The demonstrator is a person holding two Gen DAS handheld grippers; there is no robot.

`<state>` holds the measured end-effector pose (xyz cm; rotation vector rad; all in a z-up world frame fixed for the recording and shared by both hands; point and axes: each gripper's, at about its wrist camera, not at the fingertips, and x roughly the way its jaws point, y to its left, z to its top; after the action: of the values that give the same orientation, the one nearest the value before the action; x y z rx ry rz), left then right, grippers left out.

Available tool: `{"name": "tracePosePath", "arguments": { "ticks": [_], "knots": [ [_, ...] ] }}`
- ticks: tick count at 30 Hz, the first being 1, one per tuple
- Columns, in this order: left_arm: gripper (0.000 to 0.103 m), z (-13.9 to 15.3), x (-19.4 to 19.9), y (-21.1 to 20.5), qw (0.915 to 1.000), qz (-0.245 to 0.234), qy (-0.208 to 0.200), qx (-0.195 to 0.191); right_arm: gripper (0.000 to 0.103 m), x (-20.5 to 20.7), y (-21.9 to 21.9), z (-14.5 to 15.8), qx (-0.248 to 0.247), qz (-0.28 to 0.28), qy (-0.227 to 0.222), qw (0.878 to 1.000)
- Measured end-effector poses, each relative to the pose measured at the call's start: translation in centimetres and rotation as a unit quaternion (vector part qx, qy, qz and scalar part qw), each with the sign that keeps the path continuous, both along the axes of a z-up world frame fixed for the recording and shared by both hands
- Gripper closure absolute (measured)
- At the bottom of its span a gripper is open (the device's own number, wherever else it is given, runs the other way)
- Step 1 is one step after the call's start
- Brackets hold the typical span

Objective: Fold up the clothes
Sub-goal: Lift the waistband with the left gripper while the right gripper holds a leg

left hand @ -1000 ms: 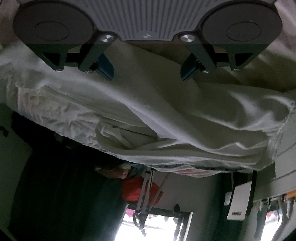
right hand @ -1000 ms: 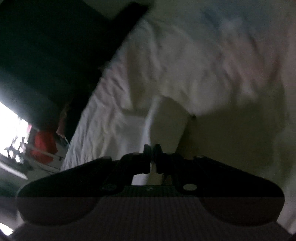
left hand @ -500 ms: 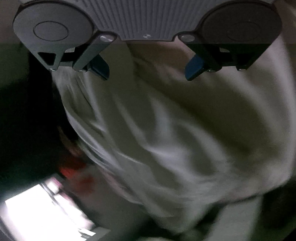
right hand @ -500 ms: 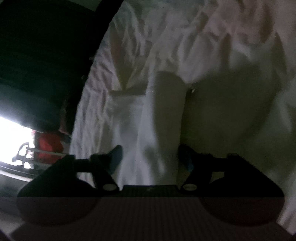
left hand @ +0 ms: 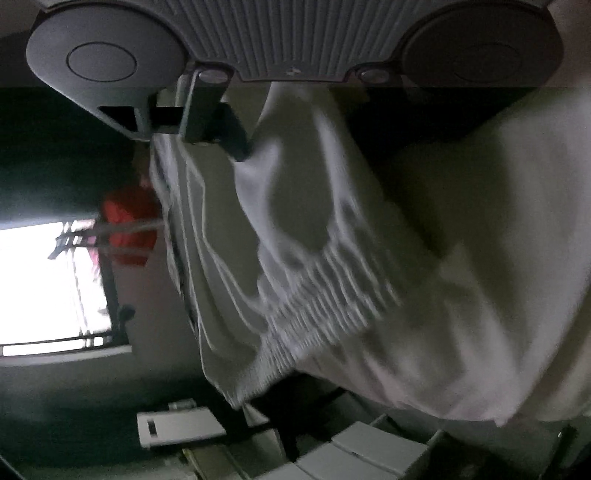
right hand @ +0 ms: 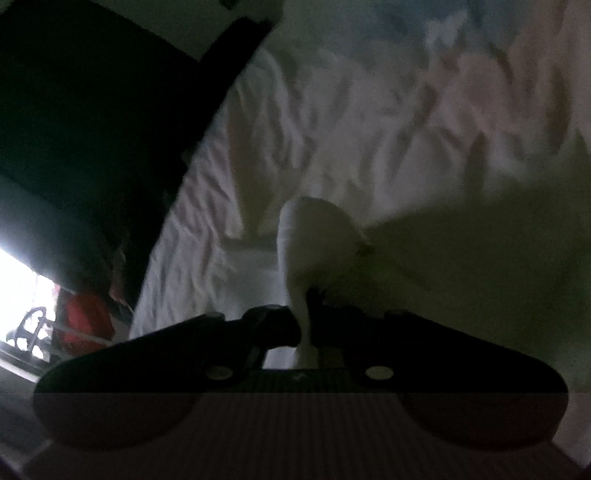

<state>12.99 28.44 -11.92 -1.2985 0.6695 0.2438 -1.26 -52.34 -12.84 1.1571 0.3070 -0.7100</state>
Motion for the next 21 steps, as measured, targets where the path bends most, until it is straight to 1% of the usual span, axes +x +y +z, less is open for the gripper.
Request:
{"name": "tracePosePath", "arguments": {
  "ticks": [2, 3, 4, 6, 8, 9, 12, 14, 16, 18, 21],
  "knots": [
    [0.085, 0.3, 0.2, 0.5, 0.9999, -0.009, -0.002, 0.009, 0.097, 0.2, 0.2, 0.8, -0.031, -0.002, 0.001, 1.000],
    [0.089, 0.7, 0.0, 0.7, 0.9998, -0.009, -0.007, 0.016, 0.097, 0.4, 0.2, 1.2, -0.047, -0.002, 0.004, 0.999],
    [0.089, 1.3, -0.3, 1.0, 0.9996, -0.007, -0.013, 0.025, 0.097, 0.4, 0.2, 1.5, -0.060, -0.003, 0.005, 0.998],
    [0.091, 3.6, -1.1, 1.5, 0.9974, -0.005, -0.023, 0.068, 0.097, 0.1, 0.1, 1.7, -0.068, -0.007, 0.000, 0.998],
    [0.093, 6.4, -1.9, 2.4, 0.9931, -0.007, -0.041, 0.110, 0.097, -0.4, 0.0, 1.8, -0.070, -0.010, 0.001, 0.997],
    [0.094, 7.5, -2.4, 2.9, 0.9922, -0.014, -0.046, 0.115, 0.097, -0.7, 0.0, 1.8, -0.070, -0.012, 0.004, 0.997],
    [0.095, 10.3, -3.8, 4.6, 0.9912, -0.039, -0.052, 0.115, 0.097, -1.4, 0.4, 2.1, -0.068, -0.020, 0.018, 0.997],
    [0.095, 11.4, -5.2, 4.8, 0.9897, -0.057, -0.045, 0.124, 0.097, -2.2, 1.1, 2.7, -0.083, -0.033, 0.037, 0.995],
    [0.095, 11.9, -6.1, 5.0, 0.9862, -0.073, -0.032, 0.145, 0.097, -2.9, 1.9, 3.2, -0.102, -0.049, 0.060, 0.992],
    [0.094, 11.3, -6.4, 5.0, 0.9798, -0.093, -0.009, 0.177, 0.097, -3.4, 2.6, 3.6, -0.123, -0.066, 0.084, 0.987],
    [0.093, 10.0, -6.3, 4.3, 0.9662, -0.124, 0.027, 0.224, 0.095, -3.0, 2.7, 2.8, -0.111, -0.062, 0.120, 0.985]
  ]
}}
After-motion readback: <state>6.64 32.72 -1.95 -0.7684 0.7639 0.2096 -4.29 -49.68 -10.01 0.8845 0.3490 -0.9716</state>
